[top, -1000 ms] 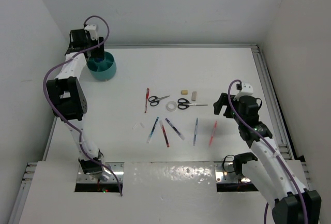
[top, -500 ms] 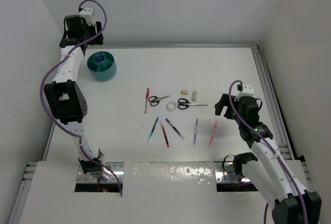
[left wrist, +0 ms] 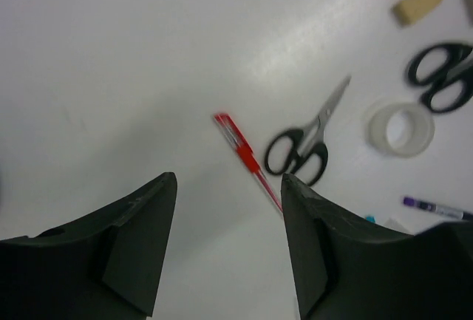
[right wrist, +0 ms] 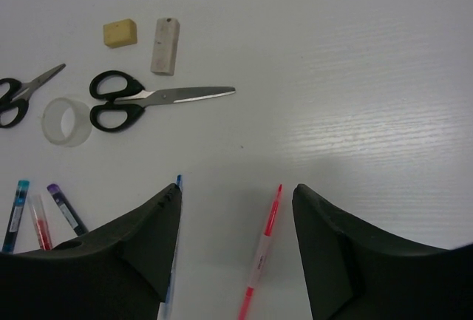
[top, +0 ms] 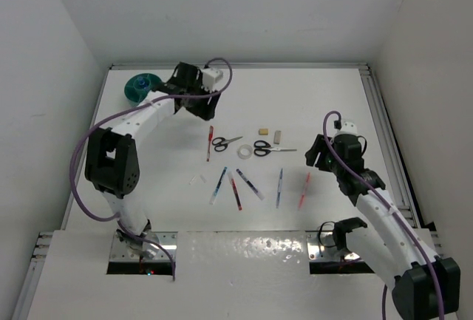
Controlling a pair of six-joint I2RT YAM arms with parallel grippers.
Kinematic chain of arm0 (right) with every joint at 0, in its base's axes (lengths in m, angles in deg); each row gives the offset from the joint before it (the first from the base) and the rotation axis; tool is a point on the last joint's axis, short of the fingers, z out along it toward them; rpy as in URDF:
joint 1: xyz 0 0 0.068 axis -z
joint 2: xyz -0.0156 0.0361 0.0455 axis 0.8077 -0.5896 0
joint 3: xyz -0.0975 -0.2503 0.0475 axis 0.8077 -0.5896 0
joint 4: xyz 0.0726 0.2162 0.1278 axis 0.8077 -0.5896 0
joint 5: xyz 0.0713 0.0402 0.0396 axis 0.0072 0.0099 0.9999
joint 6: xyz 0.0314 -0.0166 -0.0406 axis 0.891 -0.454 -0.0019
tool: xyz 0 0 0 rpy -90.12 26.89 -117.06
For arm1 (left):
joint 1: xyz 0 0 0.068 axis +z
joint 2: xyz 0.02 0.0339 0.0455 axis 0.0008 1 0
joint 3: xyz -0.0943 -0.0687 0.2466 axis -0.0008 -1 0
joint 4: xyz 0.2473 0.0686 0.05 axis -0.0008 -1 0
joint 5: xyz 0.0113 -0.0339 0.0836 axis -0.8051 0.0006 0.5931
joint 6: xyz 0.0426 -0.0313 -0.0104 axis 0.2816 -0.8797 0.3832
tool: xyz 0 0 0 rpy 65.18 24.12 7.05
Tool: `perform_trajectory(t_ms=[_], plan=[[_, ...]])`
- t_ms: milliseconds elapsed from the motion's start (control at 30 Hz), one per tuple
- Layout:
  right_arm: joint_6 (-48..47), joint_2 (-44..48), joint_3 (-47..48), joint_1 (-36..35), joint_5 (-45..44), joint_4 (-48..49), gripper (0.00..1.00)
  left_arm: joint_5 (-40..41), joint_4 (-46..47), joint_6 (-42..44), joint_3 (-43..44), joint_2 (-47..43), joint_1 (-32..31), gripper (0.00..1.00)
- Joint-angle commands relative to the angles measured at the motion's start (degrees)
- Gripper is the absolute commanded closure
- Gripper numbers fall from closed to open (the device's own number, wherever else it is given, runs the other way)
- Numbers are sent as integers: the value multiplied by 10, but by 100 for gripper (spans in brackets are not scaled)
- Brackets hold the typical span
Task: Sort the stationery into containers
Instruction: Place the stationery in the storage box, then pick up the pen from the center of the board.
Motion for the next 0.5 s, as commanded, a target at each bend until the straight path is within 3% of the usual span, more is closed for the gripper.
perform_trajectory(t_ms=[0,300,467], plan=[[16,-13,32,-14,-1,-3,39,32,-24,-31,-45,-29,-20,44],[59,-35,25,-59,-6,-4,44,47,-34,-32,-154,-70,-82,45],[71,-75,27,-107,-20,-3,44,54,-8,-86,-181,-69,-83,46]])
